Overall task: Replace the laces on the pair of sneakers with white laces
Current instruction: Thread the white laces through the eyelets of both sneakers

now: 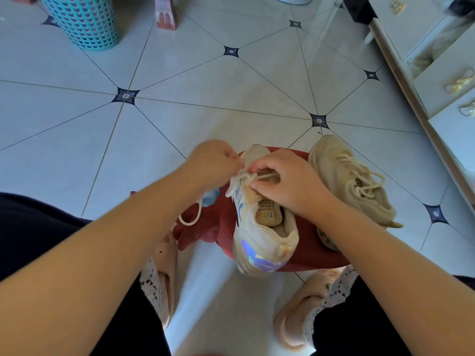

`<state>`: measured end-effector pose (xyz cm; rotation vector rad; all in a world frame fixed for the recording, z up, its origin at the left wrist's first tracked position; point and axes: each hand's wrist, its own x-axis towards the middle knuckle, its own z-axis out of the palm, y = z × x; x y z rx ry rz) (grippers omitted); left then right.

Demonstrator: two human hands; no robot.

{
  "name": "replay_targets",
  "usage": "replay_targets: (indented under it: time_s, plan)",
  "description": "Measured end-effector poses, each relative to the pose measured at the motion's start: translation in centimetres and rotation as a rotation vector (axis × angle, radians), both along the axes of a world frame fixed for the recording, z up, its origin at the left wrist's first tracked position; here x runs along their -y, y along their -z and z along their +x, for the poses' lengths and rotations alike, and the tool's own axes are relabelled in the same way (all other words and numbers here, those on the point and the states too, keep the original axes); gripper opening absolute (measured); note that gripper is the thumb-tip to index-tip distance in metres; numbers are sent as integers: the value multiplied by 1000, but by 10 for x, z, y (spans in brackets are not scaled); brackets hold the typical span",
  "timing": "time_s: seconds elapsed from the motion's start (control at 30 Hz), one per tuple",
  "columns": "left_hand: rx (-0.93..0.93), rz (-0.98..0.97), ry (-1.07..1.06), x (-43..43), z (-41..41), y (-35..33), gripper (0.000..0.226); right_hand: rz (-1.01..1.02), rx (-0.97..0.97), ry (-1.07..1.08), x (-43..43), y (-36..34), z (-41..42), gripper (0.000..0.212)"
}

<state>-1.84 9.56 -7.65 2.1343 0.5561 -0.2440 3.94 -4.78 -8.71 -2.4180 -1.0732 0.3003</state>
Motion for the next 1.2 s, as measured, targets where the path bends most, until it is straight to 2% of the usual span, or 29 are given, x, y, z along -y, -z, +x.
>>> replay_targets:
  time_s: [0.03,0.17,0.3,0.37,0.43,0.47,0.5,0.53,0.57,0.63,0.7,0.73,0.83,0.93,1.07,1.13,1.2]
  plan:
    - [-10,117,78,4,0,9,25,-1,5,0,1,1,0,21]
    - [13,262,160,6,2,23,33,-19,10,13,2,2,0,22]
    - [94,363,291,3,5,20,24,-28,24,18,-1,4,-1,24]
    - [265,137,72,-2,8,8,16,-36,19,21,0,2,1,22]
    - [497,-312,-245,-19,9,-15,27,-26,6,20,1,0,3,21]
    - [585,-507,-311,-31,9,-25,30,-24,7,15,1,-1,2,20]
    - [606,-588,-308,-37,7,-32,30,-26,13,10,0,0,2,20]
    - [554,-545,-250,-40,6,-34,27,-34,20,9,0,0,1,20]
    - [432,-396,-141,-38,4,-34,22,-43,22,14,0,1,0,21]
    - [103,37,185,-28,2,-21,16,-52,19,31,-1,4,-1,23]
    - [-74,320,447,-14,1,-1,35,-63,26,39,0,7,0,24]
    - [-67,355,469,-10,0,8,44,-72,37,41,1,8,1,25]
    - [69,299,307,-3,3,24,49,-83,60,47,0,10,2,25]
    - [147,238,160,3,8,29,33,-84,30,46,0,9,3,20]
    - [175,190,69,9,7,30,26,-81,13,61,-1,7,1,20]
    - [240,31,-64,7,9,15,19,-110,32,53,0,5,3,23]
    - [346,-323,-289,-11,10,-14,19,-132,37,43,2,2,5,23]
